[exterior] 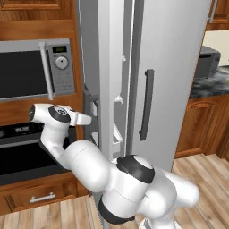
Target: Store the hot dog in the freezer for long-term storage. Close the freezer door after placing the cooked food.
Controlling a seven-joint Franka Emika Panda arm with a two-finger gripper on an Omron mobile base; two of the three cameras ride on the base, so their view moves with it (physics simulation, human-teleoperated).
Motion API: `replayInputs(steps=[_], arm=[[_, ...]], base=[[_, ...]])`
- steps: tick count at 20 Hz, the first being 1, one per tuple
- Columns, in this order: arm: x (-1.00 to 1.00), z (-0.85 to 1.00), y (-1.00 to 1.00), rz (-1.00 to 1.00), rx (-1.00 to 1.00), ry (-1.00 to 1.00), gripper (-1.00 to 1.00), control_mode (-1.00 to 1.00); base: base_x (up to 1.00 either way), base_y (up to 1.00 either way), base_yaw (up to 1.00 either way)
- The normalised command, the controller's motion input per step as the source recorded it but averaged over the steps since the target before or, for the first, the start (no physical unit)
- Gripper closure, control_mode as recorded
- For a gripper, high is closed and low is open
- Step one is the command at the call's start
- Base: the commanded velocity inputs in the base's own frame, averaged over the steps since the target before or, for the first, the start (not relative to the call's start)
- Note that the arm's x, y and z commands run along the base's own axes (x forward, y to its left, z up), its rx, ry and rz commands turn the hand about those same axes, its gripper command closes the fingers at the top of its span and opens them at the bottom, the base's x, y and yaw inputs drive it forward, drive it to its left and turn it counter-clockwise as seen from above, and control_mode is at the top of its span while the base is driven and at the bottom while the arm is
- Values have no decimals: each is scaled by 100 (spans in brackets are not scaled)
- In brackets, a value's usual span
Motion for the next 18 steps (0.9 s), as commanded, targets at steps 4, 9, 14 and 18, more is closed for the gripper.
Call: replayInputs(steps=[4, 9, 14, 18], arm=[[44, -8, -65, 0, 0, 6, -100, -100], [52, -6, -73, 0, 0, 3, -100, -100], [60, -2, -76, 6, 0, 0, -100, -100], [70, 0, -72, 18, 0, 0, -100, -100]], base=[[0, 0, 0], [0, 0, 0], [0, 0, 0], [0, 0, 0]])
